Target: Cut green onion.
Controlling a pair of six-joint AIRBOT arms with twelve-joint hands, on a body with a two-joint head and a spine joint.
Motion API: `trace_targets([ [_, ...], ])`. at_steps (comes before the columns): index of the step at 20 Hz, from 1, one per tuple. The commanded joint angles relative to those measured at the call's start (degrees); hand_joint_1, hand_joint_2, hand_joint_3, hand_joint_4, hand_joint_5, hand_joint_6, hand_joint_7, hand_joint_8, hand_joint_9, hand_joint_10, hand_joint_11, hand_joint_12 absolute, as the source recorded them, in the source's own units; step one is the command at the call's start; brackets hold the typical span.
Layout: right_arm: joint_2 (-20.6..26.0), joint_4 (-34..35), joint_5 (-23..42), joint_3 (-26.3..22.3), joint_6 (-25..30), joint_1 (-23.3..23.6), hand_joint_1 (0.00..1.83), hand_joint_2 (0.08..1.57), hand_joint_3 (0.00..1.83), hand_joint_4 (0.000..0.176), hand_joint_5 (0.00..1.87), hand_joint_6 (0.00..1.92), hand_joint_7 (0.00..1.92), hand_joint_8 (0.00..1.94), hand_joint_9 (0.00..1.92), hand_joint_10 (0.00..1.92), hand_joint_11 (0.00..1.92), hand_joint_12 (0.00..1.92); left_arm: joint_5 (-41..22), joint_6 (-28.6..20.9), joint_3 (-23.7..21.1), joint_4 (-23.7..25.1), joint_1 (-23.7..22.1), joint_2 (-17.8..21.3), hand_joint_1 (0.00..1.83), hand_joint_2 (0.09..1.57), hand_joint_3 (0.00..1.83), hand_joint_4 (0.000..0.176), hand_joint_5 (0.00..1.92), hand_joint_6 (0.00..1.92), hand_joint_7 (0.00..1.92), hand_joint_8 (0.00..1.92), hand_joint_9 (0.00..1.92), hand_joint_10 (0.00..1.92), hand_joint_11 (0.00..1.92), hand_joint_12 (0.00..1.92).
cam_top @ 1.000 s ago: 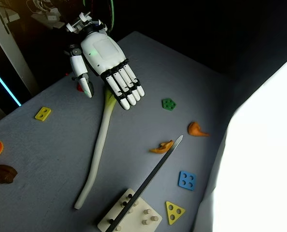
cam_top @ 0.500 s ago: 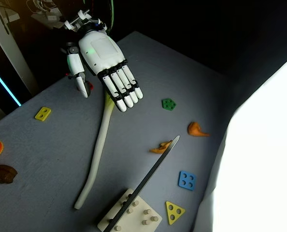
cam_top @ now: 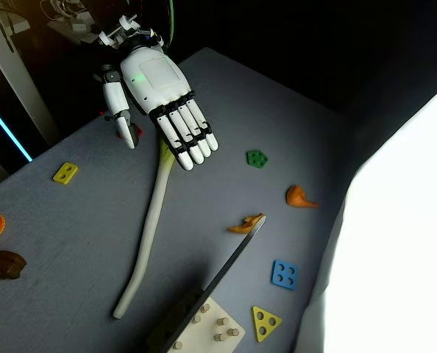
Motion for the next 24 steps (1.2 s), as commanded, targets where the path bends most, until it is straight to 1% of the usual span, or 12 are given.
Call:
trace_targets([
  [1, 0.6, 2.6, 6.8, 0.8, 0.7, -0.1, 1.53, 0.73, 0.88, 0.176, 1.38, 1.92, 1.56, 1.94, 1.62, 1.92, 1.71, 1.92, 2.1, 0.0, 0.5, 4.9, -0.5, 0.2, 0.13, 1.41, 0.0, 0.0, 0.01, 0.0, 0.0, 0.0, 0.0, 0.0, 0.0, 0.0],
  [8, 0.5, 2.6, 7.0, 0.8, 0.7, -0.2, 1.49, 0.78, 0.81, 0.176, 1.35, 1.92, 1.53, 1.94, 1.6, 1.92, 1.67, 1.92, 1.9, 0.0, 0.7, 5.2, -0.5, 0.2, 0.1, 1.41, 0.0, 0.0, 0.0, 0.0, 0.0, 0.0, 0.0, 0.0, 0.0, 0.0],
  [10, 0.5, 2.6, 7.0, 0.8, 0.7, -0.2, 1.31, 0.88, 0.65, 0.176, 1.16, 1.92, 1.35, 1.94, 1.4, 1.92, 1.44, 1.92, 1.9, 0.0, 0.7, 5.2, -0.5, 0.2, 0.11, 1.42, 0.0, 0.0, 0.0, 0.0, 0.0, 0.0, 0.0, 0.0, 0.0, 0.0],
  [11, 0.5, 2.6, 7.0, 0.8, 0.7, -0.3, 1.11, 0.8, 0.95, 0.0, 0.88, 1.73, 1.18, 1.94, 1.23, 1.92, 1.24, 1.92, 1.9, 0.0, 0.7, 5.2, -0.5, 0.2, 0.13, 1.41, 0.0, 0.0, 0.02, 0.01, 0.0, 0.0, 0.0, 0.0, 0.0, 0.0],
  [13, 0.5, 2.6, 7.1, 0.8, 0.7, -0.3, 1.17, 0.75, 1.03, 0.0, 0.81, 1.59, 0.88, 1.7, 0.91, 1.92, 0.9, 1.92, 1.9, 0.0, 0.8, 5.2, -0.5, 0.2, 0.12, 1.41, 0.0, 0.0, 0.01, 0.0, 0.0, 0.0, 0.01, 0.0, 0.0, 0.0],
  [14, 0.5, 2.6, 7.2, 0.8, 0.7, -0.3, 1.15, 0.82, 0.96, 0.032, 0.77, 1.64, 0.8, 1.7, 0.81, 1.92, 0.79, 1.92, 1.9, 0.0, 0.8, 5.2, -0.5, 0.2, 0.11, 1.41, 0.0, 0.0, 0.01, 0.0, 0.0, 0.0, 0.01, 0.0, 0.0, 0.0],
  [15, 0.5, 2.6, 7.3, 0.8, 0.7, -0.4, 1.12, 0.9, 0.84, 0.038, 0.73, 1.66, 0.72, 1.72, 0.69, 1.92, 0.67, 1.92, 1.9, 0.0, 0.8, 5.2, -0.5, 0.2, 0.1, 1.42, 0.0, 0.0, 0.0, 0.0, 0.0, 0.0, 0.0, 0.0, 0.0, 0.0],
  [16, 0.5, 2.5, 7.4, 0.8, 0.7, -0.4, 1.12, 1.06, 0.52, 0.0, 0.68, 1.51, 0.68, 1.71, 0.54, 1.92, 0.5, 1.92, 1.9, 0.0, 0.8, 5.3, -0.5, 0.2, 0.1, 1.41, 0.0, 0.0, 0.0, 0.0, 0.0, 0.0, 0.0, 0.0, 0.0, 0.0],
  [19, 0.6, 2.0, 8.7, 0.8, 0.7, -0.8, 1.11, 1.14, 0.34, 0.0, 0.67, 1.45, 0.66, 1.7, 0.5, 1.92, 0.46, 1.92, 1.9, 0.0, 0.8, 5.4, -0.5, 0.2, 0.1, 1.41, 0.0, 0.0, 0.0, 0.0, 0.0, 0.0, 0.0, 0.0, 0.0, 0.0],
  [20, 0.7, 1.8, 9.0, 0.8, 0.7, -1.0, 1.04, 1.21, 0.13, 0.0, 0.68, 1.45, 0.41, 1.6, 0.31, 1.85, 0.26, 1.92, 1.9, 0.0, 0.8, 5.4, -0.5, 0.2, 0.1, 1.42, 0.0, 0.0, 0.0, 0.0, 0.0, 0.0, 0.0, 0.0, 0.0, 0.0],
  [22, 1.0, 1.4, 9.3, 0.8, 1.1, -1.2, 1.07, 1.08, 0.01, 0.0, 0.37, 0.97, 0.26, 1.24, 0.16, 1.64, 0.06, 1.92, 1.9, 0.0, 0.8, 5.4, -0.5, 0.2, 0.13, 1.41, 0.0, 0.0, 0.0, 0.0, 0.0, 0.0, 0.0, 0.0, 0.0, 0.0],
  [24, 1.4, 0.2, 10.1, 0.8, 2.1, -1.8, 0.99, 1.02, 0.0, 0.0, 0.23, 0.34, 0.3, 0.32, 0.14, 0.88, 0.0, 1.5, 1.9, 0.0, 0.8, 5.3, -0.5, 0.2, 0.12, 1.41, 0.0, 0.0, 0.01, 0.0, 0.0, 0.0, 0.0, 0.0, 0.0, 0.0],
])
